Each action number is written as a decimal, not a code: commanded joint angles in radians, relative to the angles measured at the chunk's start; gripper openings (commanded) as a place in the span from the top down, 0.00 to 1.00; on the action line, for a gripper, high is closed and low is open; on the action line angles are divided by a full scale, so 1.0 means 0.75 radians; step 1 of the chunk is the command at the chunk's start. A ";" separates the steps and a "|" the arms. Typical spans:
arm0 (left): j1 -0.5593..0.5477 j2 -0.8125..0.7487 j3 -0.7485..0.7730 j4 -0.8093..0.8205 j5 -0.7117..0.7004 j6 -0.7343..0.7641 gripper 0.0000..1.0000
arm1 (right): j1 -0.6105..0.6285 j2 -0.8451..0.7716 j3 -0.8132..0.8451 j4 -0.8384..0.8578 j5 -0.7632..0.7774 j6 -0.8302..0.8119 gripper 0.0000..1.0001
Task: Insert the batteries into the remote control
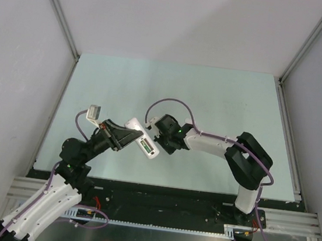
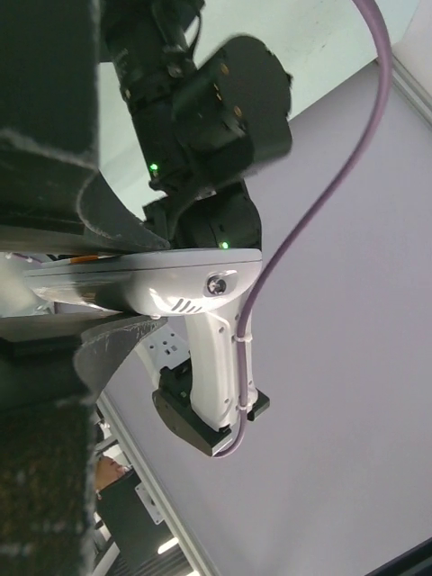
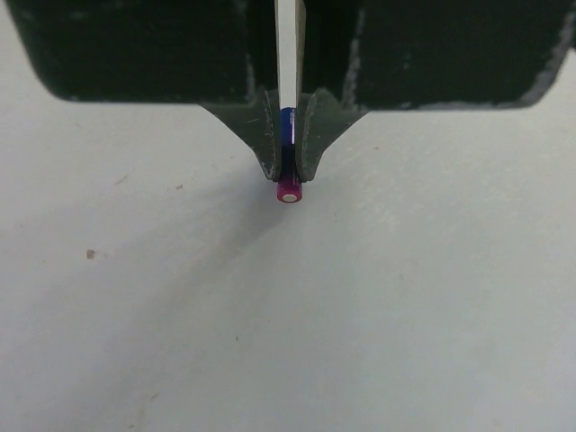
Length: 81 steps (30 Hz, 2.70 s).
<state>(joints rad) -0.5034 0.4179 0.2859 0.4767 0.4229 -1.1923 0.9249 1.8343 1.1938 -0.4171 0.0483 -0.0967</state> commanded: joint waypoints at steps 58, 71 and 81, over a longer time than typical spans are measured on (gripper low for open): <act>-0.041 -0.056 0.069 0.015 0.001 0.021 1.00 | -0.073 -0.261 -0.322 0.112 0.394 1.303 1.00; -0.041 -0.048 0.058 0.013 -0.012 0.031 1.00 | -0.133 -0.267 -0.381 0.243 0.361 1.280 0.94; -0.041 -0.058 0.063 0.007 -0.036 0.025 1.00 | -0.127 -0.458 -0.291 0.166 0.516 1.509 0.12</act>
<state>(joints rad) -0.5293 0.3851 0.3180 0.4534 0.4149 -1.1698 0.8391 1.4681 0.9035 -0.2596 0.3515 0.9237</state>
